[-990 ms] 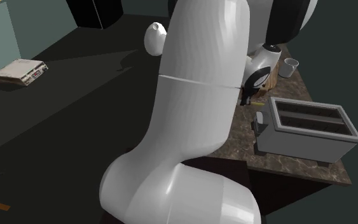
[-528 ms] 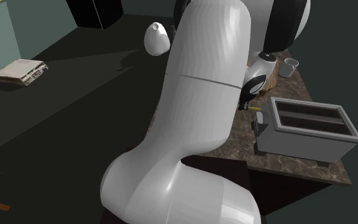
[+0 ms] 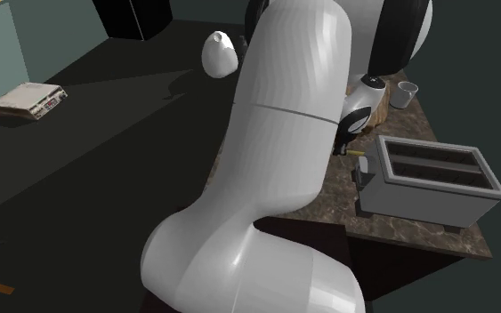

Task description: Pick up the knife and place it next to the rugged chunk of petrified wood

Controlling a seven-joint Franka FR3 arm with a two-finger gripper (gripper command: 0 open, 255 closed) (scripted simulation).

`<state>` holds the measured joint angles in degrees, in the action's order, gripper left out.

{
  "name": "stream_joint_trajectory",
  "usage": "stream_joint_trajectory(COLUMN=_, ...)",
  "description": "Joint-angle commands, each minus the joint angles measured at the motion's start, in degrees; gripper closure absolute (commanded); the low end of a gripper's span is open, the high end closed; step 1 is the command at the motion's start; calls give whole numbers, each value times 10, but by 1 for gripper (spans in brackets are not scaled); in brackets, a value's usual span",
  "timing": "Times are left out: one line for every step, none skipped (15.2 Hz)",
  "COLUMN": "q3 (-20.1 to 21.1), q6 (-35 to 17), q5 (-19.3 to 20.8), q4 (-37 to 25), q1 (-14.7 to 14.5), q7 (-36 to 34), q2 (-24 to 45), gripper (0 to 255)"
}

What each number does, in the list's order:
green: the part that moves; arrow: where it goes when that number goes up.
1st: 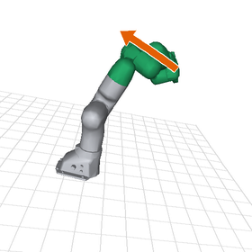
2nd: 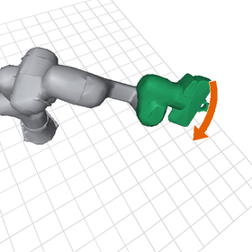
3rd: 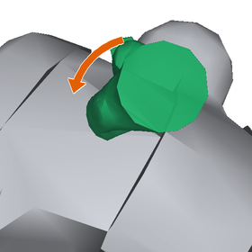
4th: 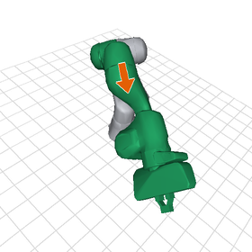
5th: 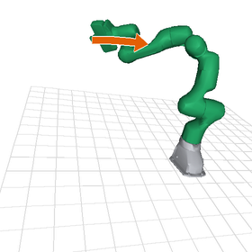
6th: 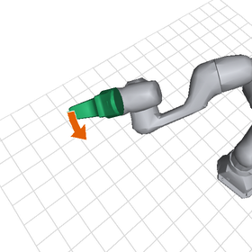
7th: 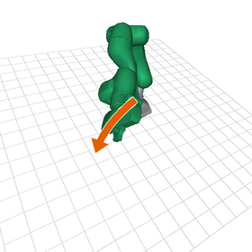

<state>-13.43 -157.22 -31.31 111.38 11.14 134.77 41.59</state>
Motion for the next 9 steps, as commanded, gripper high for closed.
stream_joint_trajectory(q3=0, q6=0, q5=0, q4=0, q1=0, q7=0, q2=0, gripper=0)
stream_joint_trajectory(q3=0, q6=0, q5=0, q4=0, q1=0, q7=0, q2=0, gripper=0)
stream_joint_trajectory(q3=0, q6=0, q5=0, q4=0, q1=0, q7=0, q2=0, gripper=0)
stream_joint_trajectory(q3=0, q6=0, q5=0, q4=0, q1=0, q7=0, q2=0, gripper=0)
stream_joint_trajectory(q3=0, q6=0, q5=0, q4=0, q1=0, q7=0, q2=0, gripper=0)
stream_joint_trajectory(q3=0, q6=0, q5=0, q4=0, q1=0, q7=0, q2=0, gripper=0)
stream_joint_trajectory(q3=-8, q6=9, q5=6, q4=11, q1=-6, q7=-4, q2=-19, gripper=0)
stream_joint_trajectory(q3=-17, q6=18, q5=12, q4=21, q1=-12, q7=-9, q2=-38, gripper=0)
stream_joint_trajectory(q3=-25, q6=27, q5=20, q4=31, q1=-19, q7=-14, q2=-56, gripper=0)
